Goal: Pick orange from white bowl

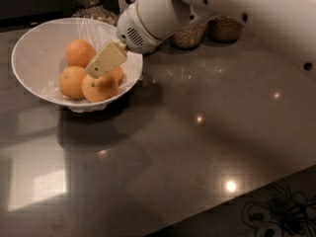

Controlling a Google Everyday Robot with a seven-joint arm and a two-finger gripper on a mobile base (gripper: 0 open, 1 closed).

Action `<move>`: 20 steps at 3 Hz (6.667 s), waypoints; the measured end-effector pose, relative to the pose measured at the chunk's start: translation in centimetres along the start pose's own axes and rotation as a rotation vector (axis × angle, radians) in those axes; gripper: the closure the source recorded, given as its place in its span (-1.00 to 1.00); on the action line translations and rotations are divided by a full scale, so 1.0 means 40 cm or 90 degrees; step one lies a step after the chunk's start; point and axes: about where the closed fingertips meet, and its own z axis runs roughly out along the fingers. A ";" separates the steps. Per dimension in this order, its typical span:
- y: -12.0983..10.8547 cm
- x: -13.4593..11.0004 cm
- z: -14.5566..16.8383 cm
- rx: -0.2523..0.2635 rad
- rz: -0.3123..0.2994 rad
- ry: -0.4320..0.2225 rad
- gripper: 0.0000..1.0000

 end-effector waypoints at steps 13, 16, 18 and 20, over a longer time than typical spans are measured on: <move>0.028 0.140 0.179 -0.062 0.101 0.117 -0.18; 0.027 0.143 0.178 -0.066 0.116 0.116 0.63; 0.030 0.140 0.177 -0.068 0.114 0.116 1.00; 0.035 0.046 0.088 -0.055 0.056 0.078 1.00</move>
Offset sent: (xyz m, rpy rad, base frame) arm -0.0028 0.0131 -0.0473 -0.0744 0.0953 -0.0034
